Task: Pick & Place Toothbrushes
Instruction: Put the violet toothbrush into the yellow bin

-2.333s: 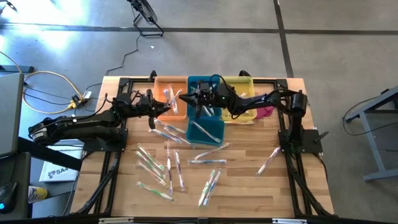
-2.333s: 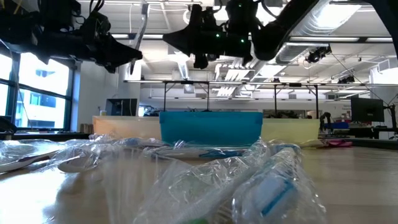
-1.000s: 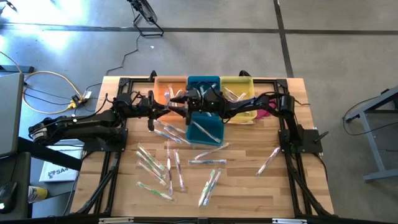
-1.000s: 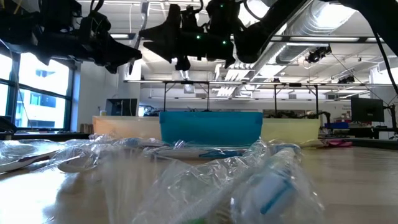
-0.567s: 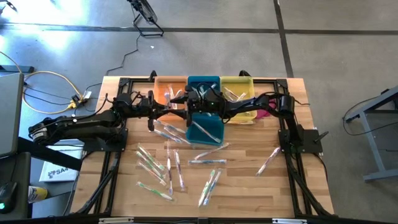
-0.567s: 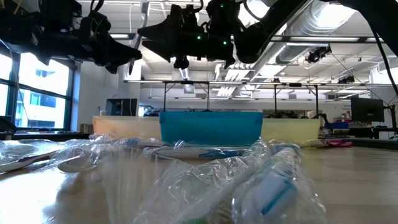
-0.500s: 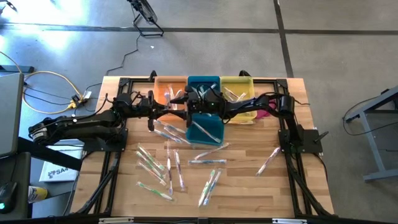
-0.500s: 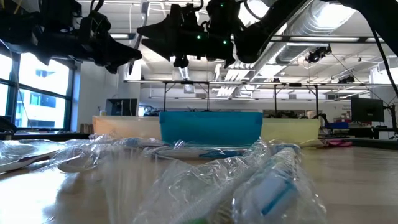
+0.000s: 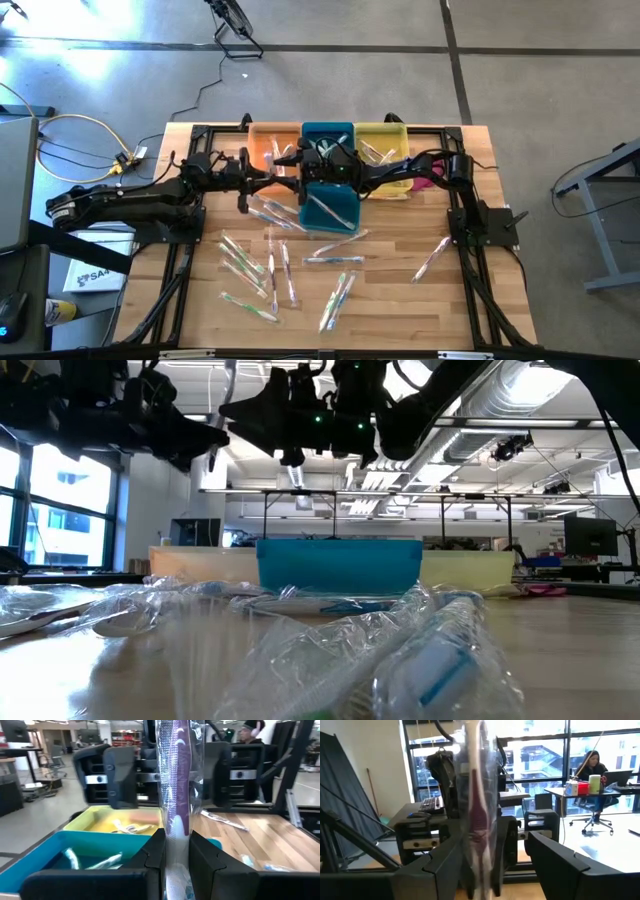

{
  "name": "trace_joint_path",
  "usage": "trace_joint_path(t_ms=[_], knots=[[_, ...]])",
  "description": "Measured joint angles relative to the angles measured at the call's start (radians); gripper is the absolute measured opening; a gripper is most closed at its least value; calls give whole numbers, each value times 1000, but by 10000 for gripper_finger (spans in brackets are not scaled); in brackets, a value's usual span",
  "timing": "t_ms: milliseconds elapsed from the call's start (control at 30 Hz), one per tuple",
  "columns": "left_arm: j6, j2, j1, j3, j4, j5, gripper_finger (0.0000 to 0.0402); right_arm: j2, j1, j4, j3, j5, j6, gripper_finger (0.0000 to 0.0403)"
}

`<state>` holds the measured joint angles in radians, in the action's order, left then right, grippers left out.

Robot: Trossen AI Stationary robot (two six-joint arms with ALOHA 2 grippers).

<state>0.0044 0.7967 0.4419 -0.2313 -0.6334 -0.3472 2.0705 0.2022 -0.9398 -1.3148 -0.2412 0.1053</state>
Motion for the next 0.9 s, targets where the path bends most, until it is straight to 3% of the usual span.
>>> trace_joint_path(t_ms=[500, 667, 900], knots=[[-13, 211, 2, 0, -218, -17, 47, 0, -4, 11, 0, 27, -4, 210], [-12, 220, 3, 0, -224, -17, 47, 0, -1, 38, 0, 31, -5, 165], [-11, 220, 3, 0, -224, -17, 47, 0, 1, 57, 0, 29, -19, 69]])
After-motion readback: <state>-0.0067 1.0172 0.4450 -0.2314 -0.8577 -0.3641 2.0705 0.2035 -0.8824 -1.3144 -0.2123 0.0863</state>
